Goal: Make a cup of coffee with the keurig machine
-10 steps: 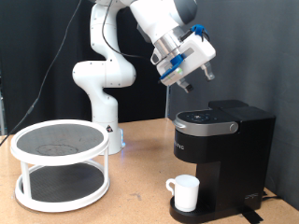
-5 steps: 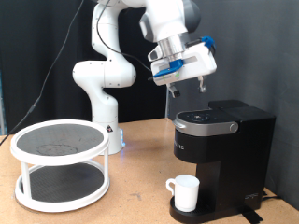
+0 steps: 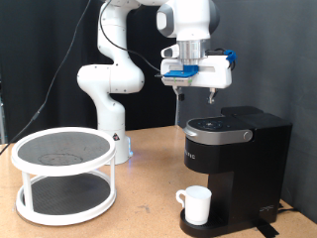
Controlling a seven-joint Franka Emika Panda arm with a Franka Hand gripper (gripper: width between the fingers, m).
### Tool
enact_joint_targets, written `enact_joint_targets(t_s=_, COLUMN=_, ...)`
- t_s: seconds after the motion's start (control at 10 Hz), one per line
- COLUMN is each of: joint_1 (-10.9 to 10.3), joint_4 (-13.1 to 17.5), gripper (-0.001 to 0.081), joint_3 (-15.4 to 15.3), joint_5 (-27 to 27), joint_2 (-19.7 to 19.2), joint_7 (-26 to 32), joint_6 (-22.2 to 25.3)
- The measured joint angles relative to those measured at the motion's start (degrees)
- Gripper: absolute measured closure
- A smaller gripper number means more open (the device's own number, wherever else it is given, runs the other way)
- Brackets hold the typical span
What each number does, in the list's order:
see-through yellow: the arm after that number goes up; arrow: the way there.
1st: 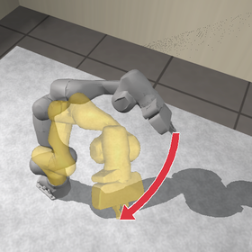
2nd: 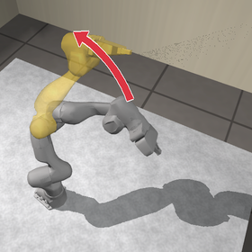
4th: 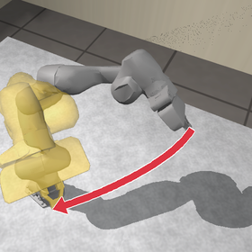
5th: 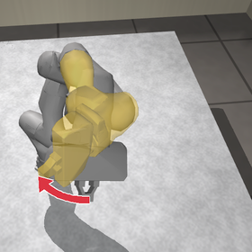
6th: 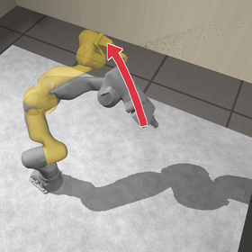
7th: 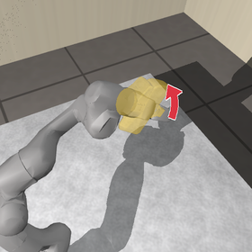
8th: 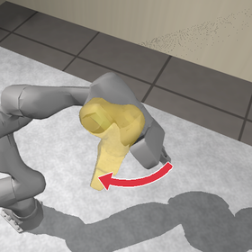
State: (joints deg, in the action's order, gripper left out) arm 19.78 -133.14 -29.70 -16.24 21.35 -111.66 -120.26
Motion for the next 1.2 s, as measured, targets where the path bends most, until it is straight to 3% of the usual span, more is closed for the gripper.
enact_joint_targets(t_s=0.2, joint_1=0.0, joint_4=2.6, gripper=0.0072, joint_3=-0.2, joint_5=-2.5, joint_2=-0.4, joint_7=-4.6, joint_6=1.5)
enact_joint_targets(t_s=0.5, joint_1=0.7, joint_4=9.0, gripper=0.0072, joint_3=0.0, joint_5=-4.0, joint_2=-3.6, joint_7=-10.5, joint_6=7.6)
enact_joint_targets(t_s=0.8, joint_1=1.5, joint_4=12.2, gripper=0.0072, joint_3=-0.8, joint_5=3.0, joint_2=-6.1, joint_7=-13.4, joint_6=4.0)
enact_joint_targets(t_s=1.2, joint_1=1.6, joint_4=14.5, gripper=0.0072, joint_3=-1.1, joint_5=6.2, joint_2=-8.2, joint_7=-15.1, joint_6=1.5)
